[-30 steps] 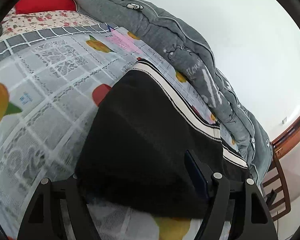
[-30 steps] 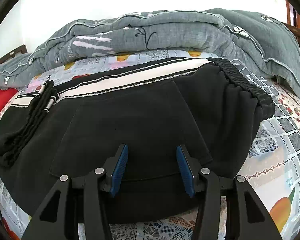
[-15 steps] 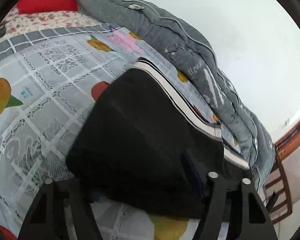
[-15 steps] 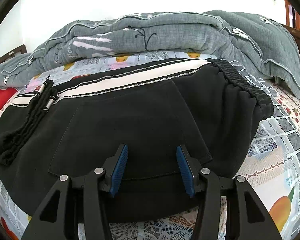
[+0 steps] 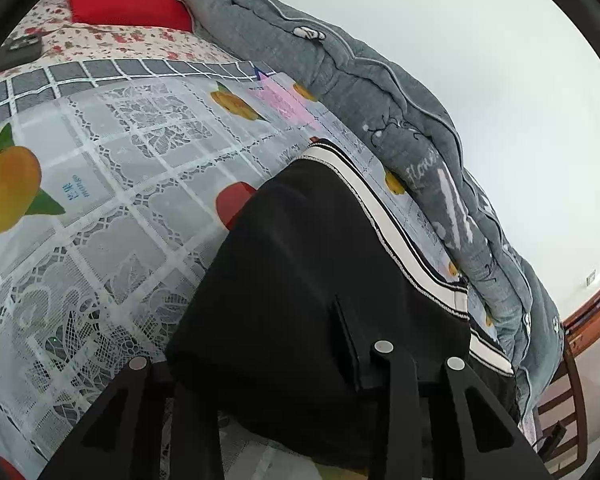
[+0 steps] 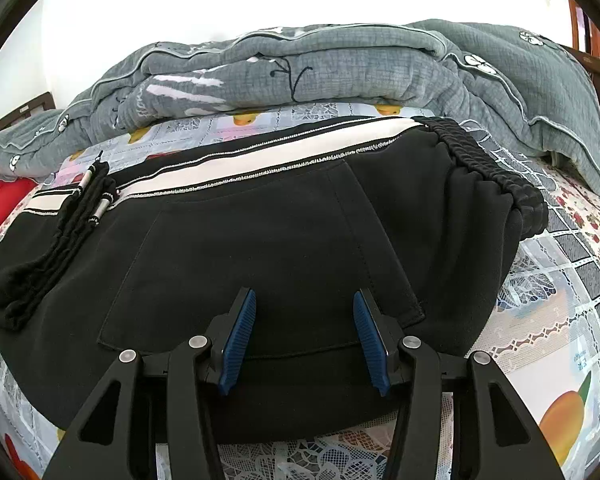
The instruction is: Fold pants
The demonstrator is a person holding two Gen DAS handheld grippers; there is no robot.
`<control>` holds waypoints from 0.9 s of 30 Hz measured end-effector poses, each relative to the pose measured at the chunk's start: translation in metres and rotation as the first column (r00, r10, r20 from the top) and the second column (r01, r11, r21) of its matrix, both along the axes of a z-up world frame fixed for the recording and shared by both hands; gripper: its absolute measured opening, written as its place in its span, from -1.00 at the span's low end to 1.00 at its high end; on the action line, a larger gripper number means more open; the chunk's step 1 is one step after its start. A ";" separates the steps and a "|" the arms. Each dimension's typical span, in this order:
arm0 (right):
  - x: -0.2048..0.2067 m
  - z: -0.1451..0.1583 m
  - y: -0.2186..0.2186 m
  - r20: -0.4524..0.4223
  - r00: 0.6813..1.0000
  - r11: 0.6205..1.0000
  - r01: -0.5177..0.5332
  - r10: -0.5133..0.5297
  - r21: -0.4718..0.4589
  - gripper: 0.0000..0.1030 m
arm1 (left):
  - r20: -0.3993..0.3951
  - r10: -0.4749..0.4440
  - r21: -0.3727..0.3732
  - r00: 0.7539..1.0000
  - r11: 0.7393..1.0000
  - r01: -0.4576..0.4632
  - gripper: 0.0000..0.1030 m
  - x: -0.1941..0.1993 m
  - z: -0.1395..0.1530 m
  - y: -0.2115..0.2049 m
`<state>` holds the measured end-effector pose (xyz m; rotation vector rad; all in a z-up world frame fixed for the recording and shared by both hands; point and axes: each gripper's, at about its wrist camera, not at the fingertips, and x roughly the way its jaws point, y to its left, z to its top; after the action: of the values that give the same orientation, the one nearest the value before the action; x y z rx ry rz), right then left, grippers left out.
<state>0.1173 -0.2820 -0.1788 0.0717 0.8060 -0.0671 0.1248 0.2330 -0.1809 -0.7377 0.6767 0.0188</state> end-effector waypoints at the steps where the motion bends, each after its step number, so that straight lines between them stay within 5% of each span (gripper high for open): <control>1: 0.000 0.000 0.000 -0.001 1.000 1.000 0.000 0.000 0.000 -0.02 | -0.008 -0.003 -0.001 1.000 1.000 0.003 -0.37 0.001 0.000 0.000; 7: 0.000 0.000 -0.001 -0.004 1.000 1.000 0.000 0.000 0.008 -0.02 | -0.056 -0.012 -0.007 0.998 1.000 0.011 -0.46 0.007 0.003 0.002; 11: 0.000 0.001 -0.005 -0.005 1.000 0.999 -0.004 0.004 0.043 -0.02 | -0.073 0.013 0.218 0.997 0.976 0.003 -0.66 0.012 0.028 -0.029; 16: -0.004 0.013 -0.014 -0.049 0.999 0.997 -0.008 0.012 0.071 -0.03 | 0.007 -0.007 0.266 1.000 0.964 0.005 -0.70 0.010 0.072 -0.052; 22: -0.033 0.049 -0.055 0.004 0.998 0.995 0.056 -0.057 0.082 -0.10 | 0.107 -0.127 0.402 0.986 0.913 0.074 -0.71 0.013 0.131 -0.125; 27: -0.056 0.060 -0.096 0.017 0.994 0.991 0.103 -0.104 0.081 -0.10 | 0.153 -0.309 0.477 0.939 0.855 0.204 -0.71 0.013 0.157 -0.216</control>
<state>0.0609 -0.3776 -0.1192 0.1896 0.7832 -0.1319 0.1381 0.0173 -0.0238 -0.1848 0.5204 -0.1481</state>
